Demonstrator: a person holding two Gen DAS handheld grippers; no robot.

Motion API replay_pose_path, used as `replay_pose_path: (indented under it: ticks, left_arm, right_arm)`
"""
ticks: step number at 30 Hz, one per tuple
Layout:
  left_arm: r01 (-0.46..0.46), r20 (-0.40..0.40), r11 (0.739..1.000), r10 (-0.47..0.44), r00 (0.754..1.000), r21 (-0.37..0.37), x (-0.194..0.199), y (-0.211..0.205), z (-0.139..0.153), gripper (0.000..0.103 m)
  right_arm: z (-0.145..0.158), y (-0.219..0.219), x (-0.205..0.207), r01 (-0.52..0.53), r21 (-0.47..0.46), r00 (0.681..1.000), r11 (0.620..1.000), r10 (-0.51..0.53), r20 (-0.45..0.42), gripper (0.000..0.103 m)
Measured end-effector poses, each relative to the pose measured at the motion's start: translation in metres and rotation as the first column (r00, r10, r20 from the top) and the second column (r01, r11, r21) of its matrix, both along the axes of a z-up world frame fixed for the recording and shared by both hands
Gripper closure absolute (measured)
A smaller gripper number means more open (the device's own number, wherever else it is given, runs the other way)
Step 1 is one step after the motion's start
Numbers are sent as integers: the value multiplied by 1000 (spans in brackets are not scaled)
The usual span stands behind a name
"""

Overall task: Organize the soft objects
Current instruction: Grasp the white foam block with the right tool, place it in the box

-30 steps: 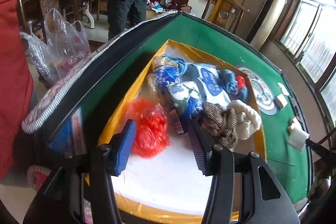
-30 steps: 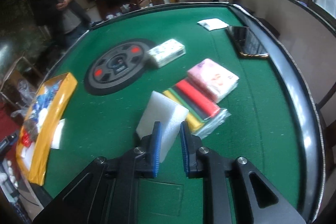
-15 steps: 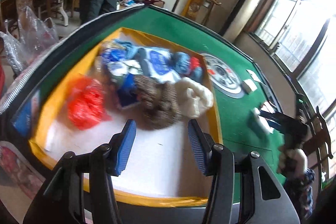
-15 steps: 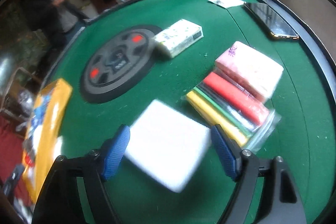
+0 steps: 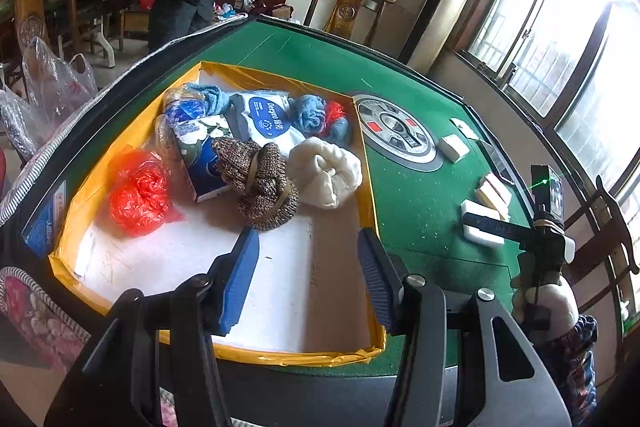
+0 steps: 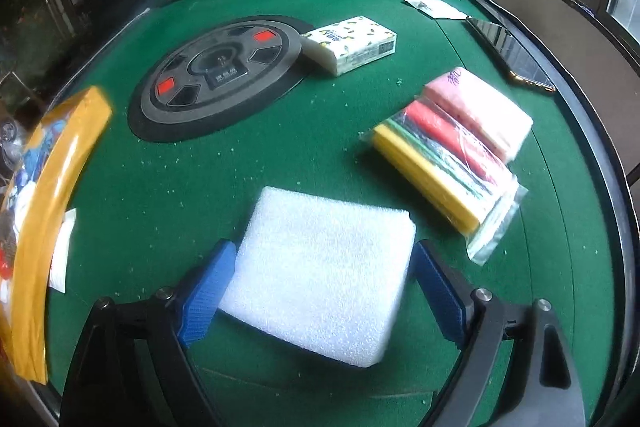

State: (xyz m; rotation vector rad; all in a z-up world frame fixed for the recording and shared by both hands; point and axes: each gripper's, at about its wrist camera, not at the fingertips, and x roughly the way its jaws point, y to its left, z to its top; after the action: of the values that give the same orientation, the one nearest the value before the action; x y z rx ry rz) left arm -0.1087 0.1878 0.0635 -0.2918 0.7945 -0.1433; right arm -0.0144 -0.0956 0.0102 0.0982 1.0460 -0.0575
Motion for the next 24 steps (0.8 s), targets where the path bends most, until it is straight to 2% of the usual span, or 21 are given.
replay_pose_path:
  ticks: [1,2,4,11,14,20,24]
  left_arm:
    - [-2,-2,1000,2,1000,-2,0,0,-1,53]
    - [-5,-4,1000,5,1000,-4,0,0,-1,53]
    - [-12,-3,1000,12,1000,-5,0,2,-1,53]
    - [-64,-7,998,64,998,-15,4,15,-3,53]
    - [-95,-11,995,94,995,-43,2,26,-4,53]
    - [-187,20,979,189,982,-79,-12,65,1,53]
    - [-237,13,966,240,971,-107,-14,89,-2,53]
  right_arm:
    - [0,1,-3,-7,-4,1000,1000,7,-1,19]
    - [1,3,-5,-21,2,1000,1000,21,6,27]
    - [3,2,-9,-37,22,999,999,37,11,29]
    - [23,1,-24,-66,125,994,990,55,95,29]
    - [44,23,-29,-152,173,980,973,127,150,29]
    - [81,100,-45,-377,218,914,900,325,241,29]
    - [90,163,-54,-503,239,859,831,450,245,29]
